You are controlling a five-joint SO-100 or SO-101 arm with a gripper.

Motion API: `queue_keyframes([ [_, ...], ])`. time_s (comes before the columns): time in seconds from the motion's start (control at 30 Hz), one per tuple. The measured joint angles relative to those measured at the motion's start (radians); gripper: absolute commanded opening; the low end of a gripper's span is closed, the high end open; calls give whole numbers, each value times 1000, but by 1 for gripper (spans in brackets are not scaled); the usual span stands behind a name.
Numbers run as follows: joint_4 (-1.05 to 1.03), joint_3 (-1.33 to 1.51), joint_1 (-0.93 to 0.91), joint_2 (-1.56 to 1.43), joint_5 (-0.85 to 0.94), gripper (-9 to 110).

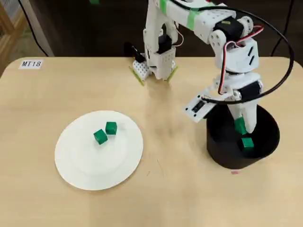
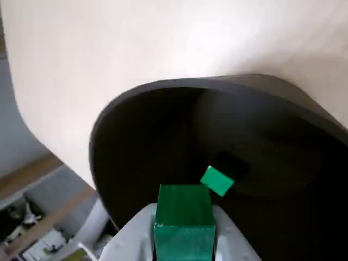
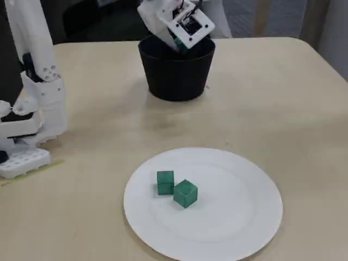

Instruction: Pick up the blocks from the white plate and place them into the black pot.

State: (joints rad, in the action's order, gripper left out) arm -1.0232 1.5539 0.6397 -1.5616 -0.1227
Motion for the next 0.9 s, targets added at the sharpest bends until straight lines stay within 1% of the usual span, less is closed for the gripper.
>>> queue_keyframes([
  [0.03,11,0,3,12,5,-1],
  [0.07,25,0,5,28,8,6],
  [0.13,32,0,5,32,23,24],
  [0.17,34,0,0,32,43,29],
  [0.2,34,0,-6,32,63,31],
  [0.27,26,0,-23,32,77,32],
  [0.33,12,0,-44,32,83,31],
  [0.37,6,0,-55,32,84,27],
  [0.4,2,0,-66,32,84,23],
  [0.5,-17,0,-104,21,84,3],
  [0.53,-29,0,-124,6,84,-1],
  [0.7,-106,0,-301,-117,100,-2],
  [0.9,-218,0,-678,-212,206,-2],
])
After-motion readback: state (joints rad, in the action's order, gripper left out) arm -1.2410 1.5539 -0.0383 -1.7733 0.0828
